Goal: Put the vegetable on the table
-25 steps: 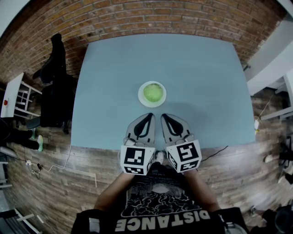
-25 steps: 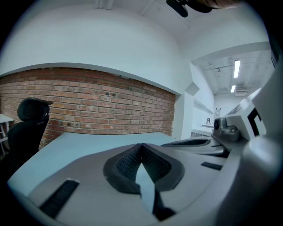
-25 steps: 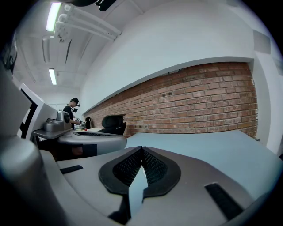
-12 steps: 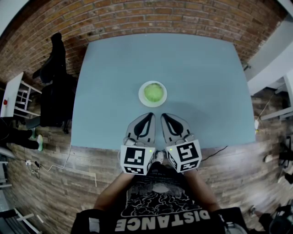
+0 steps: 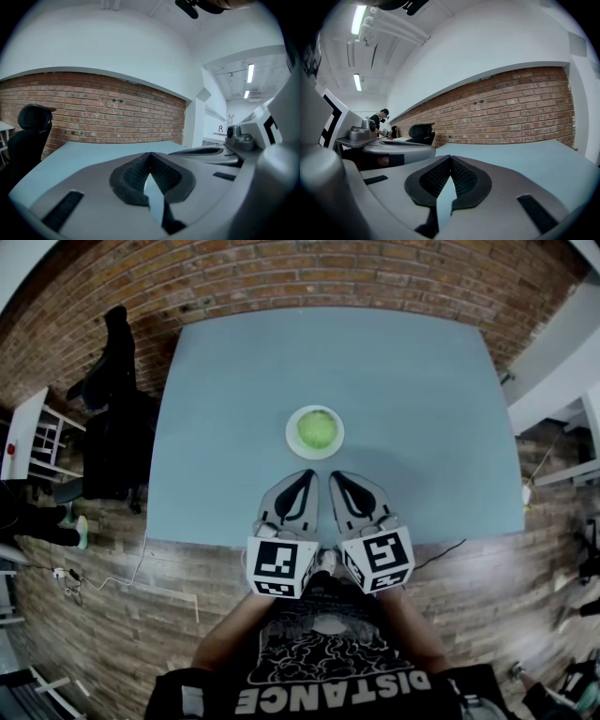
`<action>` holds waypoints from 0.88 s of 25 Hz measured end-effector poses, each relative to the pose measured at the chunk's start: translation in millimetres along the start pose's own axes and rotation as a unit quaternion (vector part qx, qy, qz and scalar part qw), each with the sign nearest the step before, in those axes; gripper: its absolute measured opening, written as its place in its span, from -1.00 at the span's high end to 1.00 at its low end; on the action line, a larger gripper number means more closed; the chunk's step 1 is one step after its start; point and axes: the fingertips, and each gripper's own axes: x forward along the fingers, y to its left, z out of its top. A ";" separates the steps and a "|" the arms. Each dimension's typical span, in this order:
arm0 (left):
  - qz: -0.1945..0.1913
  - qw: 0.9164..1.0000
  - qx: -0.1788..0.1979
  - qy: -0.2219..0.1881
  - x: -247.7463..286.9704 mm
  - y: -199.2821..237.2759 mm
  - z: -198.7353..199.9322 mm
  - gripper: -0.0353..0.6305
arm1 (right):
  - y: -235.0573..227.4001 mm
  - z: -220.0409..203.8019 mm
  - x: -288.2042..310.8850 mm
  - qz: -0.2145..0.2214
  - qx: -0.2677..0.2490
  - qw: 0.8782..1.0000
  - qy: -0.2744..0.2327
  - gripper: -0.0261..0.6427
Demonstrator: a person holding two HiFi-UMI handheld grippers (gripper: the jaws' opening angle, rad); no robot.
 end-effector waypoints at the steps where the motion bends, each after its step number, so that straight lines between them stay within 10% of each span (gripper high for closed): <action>1: 0.000 1.000 0.000 0.000 0.0 0.4 0.1 0.89 | 0.6 0.1 0.5 0.001 -0.002 1.000 0.000 0.90; 22: -0.001 1.000 0.001 0.000 -1.9 0.4 -1.5 0.89 | 2.6 0.0 -0.8 -0.004 -0.017 1.000 0.006 0.90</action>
